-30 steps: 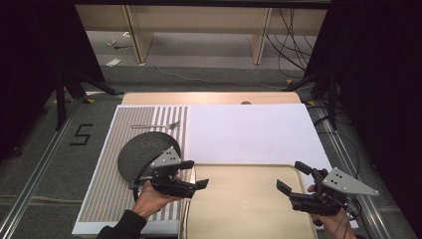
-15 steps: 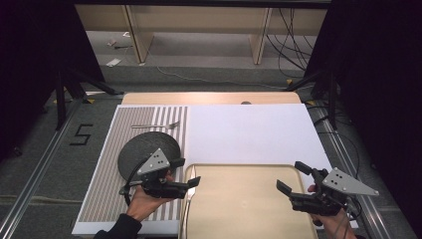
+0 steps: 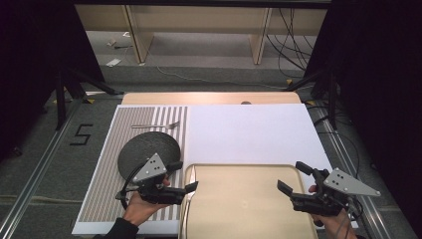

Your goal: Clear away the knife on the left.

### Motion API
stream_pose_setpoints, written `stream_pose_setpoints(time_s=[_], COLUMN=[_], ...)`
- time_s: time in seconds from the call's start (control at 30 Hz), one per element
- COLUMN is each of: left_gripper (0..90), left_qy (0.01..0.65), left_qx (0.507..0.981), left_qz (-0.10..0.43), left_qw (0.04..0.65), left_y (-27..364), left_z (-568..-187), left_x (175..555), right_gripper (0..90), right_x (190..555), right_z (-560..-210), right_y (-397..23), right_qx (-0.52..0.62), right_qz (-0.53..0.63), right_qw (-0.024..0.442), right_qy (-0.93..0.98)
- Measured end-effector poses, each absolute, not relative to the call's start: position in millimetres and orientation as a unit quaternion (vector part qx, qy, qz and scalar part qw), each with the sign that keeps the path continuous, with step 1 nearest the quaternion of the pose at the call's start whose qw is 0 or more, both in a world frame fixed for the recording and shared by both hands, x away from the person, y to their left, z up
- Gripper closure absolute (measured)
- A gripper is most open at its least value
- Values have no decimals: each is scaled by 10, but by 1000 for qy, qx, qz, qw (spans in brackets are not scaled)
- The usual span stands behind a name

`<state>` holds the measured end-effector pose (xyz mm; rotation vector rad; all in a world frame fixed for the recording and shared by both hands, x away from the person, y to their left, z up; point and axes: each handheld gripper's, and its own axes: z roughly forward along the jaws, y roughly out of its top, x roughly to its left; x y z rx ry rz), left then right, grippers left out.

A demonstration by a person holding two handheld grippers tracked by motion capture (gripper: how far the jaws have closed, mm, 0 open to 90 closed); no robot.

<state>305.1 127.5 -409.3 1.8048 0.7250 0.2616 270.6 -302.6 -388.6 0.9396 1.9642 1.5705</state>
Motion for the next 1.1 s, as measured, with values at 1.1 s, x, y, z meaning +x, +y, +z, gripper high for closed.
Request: stream_pose_setpoints(time_s=[1.1], left_gripper=[182], left_qy=[323], left_qx=[749], left_qz=[116], left_qw=[566], left_y=[1345], left_z=[-4108], left_x=[2931], right_gripper=[152], right_x=[2689], right_z=[-3894], right_y=[-2995], right_qx=[337], right_qz=[568], right_qw=[220], right_qy=[718])
